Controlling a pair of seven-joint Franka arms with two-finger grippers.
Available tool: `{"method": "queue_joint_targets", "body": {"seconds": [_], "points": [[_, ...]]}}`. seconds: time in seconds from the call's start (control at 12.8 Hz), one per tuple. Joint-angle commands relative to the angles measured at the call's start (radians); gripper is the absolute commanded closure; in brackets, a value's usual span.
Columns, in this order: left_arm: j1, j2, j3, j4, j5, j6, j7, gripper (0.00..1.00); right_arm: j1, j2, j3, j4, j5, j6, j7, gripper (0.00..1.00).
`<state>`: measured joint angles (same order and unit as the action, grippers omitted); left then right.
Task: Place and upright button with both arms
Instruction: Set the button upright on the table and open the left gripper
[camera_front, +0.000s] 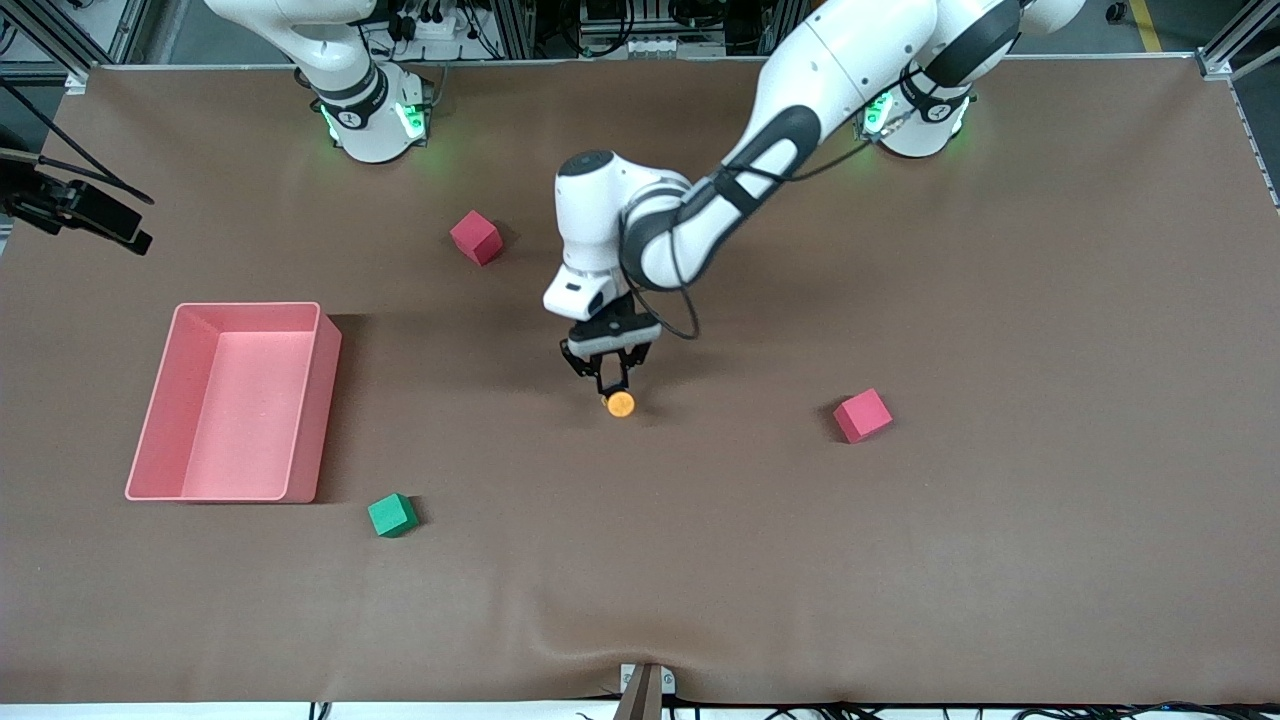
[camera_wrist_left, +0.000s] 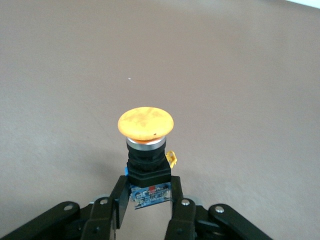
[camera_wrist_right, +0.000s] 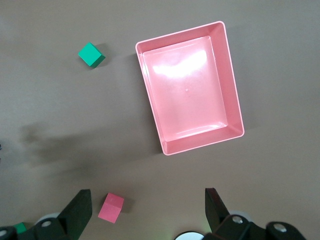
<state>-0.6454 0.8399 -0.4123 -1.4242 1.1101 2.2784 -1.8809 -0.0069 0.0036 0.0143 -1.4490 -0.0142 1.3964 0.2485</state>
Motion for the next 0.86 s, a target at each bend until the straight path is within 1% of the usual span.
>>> {"method": "queue_joint_targets", "body": {"seconds": [0.0, 0.08, 0.16, 0.24, 0.31, 0.39, 0.55, 0.78], "points": [[-0.081, 0.002, 0.042, -0.016, 0.135, -0.058, -0.095, 1.00, -0.021, -0.010, 0.013, -0.005, 0.020, -0.004, -0.009, 0.00], [-0.106, 0.010, 0.059, -0.019, 0.176, -0.074, -0.105, 1.00, -0.019, -0.010, 0.013, -0.005, 0.020, -0.004, -0.009, 0.00], [-0.146, 0.028, 0.085, -0.019, 0.213, -0.117, -0.119, 1.00, -0.018, -0.010, 0.013, -0.005, 0.020, -0.005, -0.009, 0.00], [-0.198, 0.040, 0.130, -0.018, 0.261, -0.166, -0.160, 1.00, -0.019, -0.010, 0.013, -0.005, 0.020, -0.005, -0.009, 0.00], [-0.236, 0.056, 0.173, -0.018, 0.301, -0.171, -0.218, 1.00, -0.019, -0.010, 0.013, -0.005, 0.020, -0.005, -0.009, 0.00], [-0.261, 0.085, 0.187, -0.012, 0.360, -0.171, -0.265, 1.00, -0.019, -0.010, 0.015, -0.005, 0.020, -0.004, -0.009, 0.00], [-0.270, 0.100, 0.188, -0.016, 0.480, -0.172, -0.370, 1.00, -0.019, -0.010, 0.015, -0.005, 0.020, -0.005, -0.009, 0.00], [-0.273, 0.129, 0.188, -0.018, 0.557, -0.174, -0.446, 1.00, -0.019, -0.010, 0.015, -0.005, 0.020, -0.005, -0.009, 0.00]]}}
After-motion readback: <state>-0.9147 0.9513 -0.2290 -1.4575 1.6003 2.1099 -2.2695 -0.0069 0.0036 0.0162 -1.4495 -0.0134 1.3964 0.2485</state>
